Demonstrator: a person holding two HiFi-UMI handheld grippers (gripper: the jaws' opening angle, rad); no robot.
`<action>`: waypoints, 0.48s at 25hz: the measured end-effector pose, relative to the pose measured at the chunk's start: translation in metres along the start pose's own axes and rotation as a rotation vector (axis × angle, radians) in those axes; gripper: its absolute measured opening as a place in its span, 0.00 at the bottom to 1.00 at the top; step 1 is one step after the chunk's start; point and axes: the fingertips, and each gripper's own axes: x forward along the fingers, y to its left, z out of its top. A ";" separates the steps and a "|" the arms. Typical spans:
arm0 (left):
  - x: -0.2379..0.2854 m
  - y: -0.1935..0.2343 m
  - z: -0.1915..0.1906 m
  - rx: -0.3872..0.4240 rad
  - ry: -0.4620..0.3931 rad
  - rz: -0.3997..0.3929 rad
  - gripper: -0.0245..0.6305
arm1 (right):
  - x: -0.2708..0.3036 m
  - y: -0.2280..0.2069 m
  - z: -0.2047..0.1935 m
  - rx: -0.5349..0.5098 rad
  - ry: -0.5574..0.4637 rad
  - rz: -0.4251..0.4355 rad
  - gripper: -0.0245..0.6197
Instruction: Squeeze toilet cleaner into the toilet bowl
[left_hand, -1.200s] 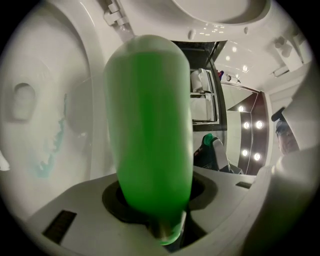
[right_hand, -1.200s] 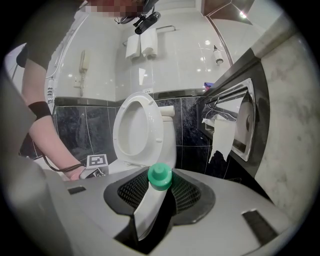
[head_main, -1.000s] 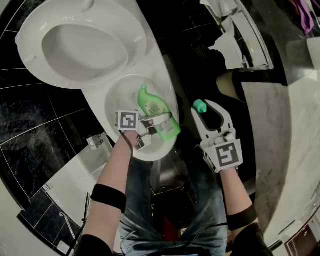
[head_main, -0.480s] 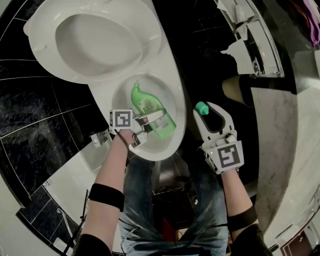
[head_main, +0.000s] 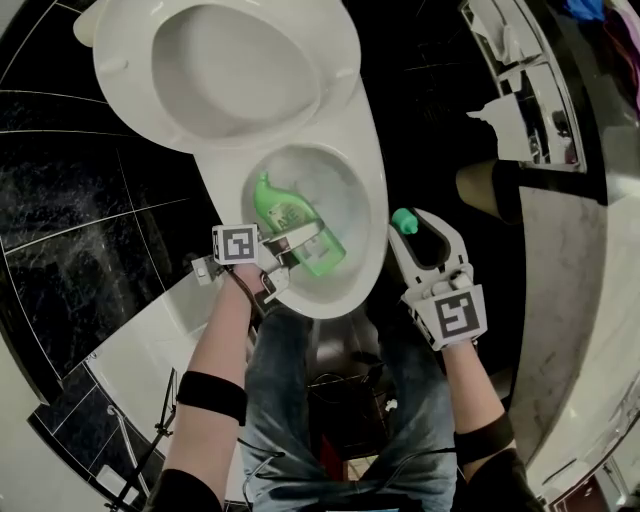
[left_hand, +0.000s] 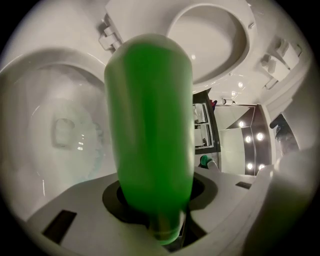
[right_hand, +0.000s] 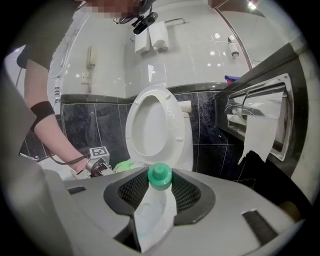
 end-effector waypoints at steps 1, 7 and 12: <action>-0.004 0.000 0.000 0.002 -0.007 -0.002 0.31 | 0.001 0.003 0.000 0.000 0.001 0.005 0.29; -0.024 0.002 -0.005 -0.008 -0.054 0.001 0.31 | 0.007 0.014 0.005 -0.015 0.003 0.035 0.29; -0.033 0.001 -0.014 -0.025 -0.090 -0.009 0.31 | 0.008 0.021 0.007 -0.027 0.007 0.054 0.29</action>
